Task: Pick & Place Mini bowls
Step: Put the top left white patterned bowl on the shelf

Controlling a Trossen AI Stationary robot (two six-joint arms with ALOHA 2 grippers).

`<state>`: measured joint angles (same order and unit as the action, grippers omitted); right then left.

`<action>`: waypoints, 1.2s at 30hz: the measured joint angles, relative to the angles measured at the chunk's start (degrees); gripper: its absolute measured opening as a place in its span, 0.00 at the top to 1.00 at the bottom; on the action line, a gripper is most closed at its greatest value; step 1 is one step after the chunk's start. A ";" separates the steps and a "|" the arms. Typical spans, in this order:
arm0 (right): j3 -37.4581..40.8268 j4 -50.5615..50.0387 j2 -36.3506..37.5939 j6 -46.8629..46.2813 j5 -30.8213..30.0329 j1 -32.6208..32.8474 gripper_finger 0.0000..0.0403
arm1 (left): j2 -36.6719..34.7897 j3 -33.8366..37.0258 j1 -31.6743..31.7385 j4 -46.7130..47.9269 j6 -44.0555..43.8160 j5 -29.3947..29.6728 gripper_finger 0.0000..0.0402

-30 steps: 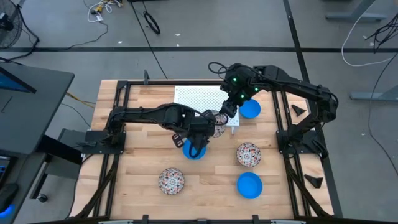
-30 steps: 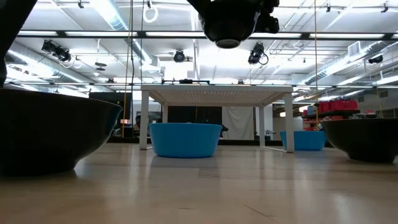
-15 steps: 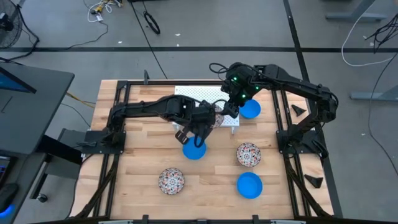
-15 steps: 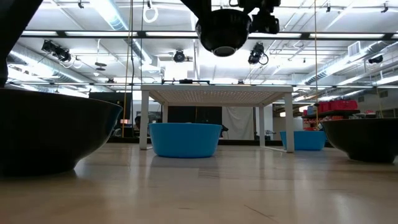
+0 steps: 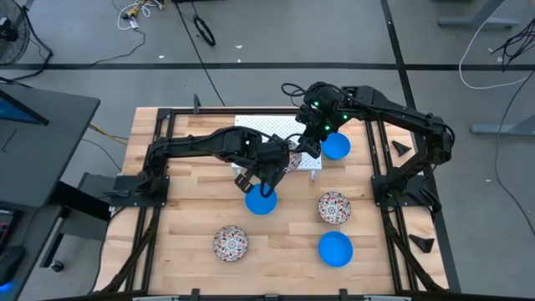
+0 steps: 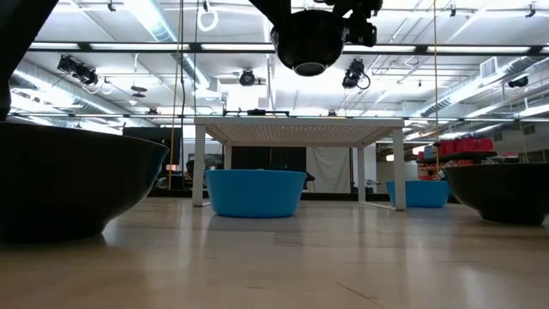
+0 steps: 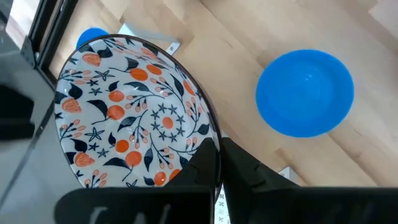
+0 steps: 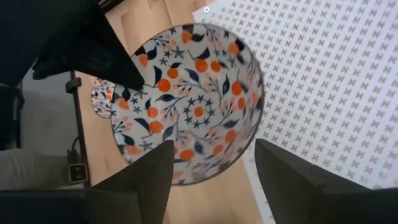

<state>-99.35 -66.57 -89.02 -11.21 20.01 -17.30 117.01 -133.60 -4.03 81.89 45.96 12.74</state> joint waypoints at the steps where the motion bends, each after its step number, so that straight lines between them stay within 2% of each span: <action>1: 0.00 0.04 0.01 0.72 -0.01 0.00 0.44 | -0.04 0.00 0.00 0.10 1.03 0.04 0.97; 6: 0.00 0.58 0.01 2.65 -0.02 -1.07 0.44 | -0.46 0.00 -0.31 0.87 5.43 0.16 0.97; 16: -0.01 2.40 -0.96 1.17 -0.01 -1.51 0.44 | -0.46 0.00 -0.28 3.06 6.93 0.11 0.97; 21: -0.02 3.24 -1.35 -0.81 1.57 -3.16 0.44 | -0.46 0.00 -1.10 3.31 7.30 0.11 0.97; 27: -0.02 3.49 -3.10 -5.01 0.47 -4.05 0.44 | -0.46 0.00 -2.66 1.94 10.24 0.16 0.97; 36: -0.02 3.92 -5.35 -5.92 4.11 -3.28 0.44 | -0.46 0.00 -3.33 0.68 12.15 1.09 0.97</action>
<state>-99.37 -62.65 -94.38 -17.14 24.12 -20.58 116.55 -133.60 -7.37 82.57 58.11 13.82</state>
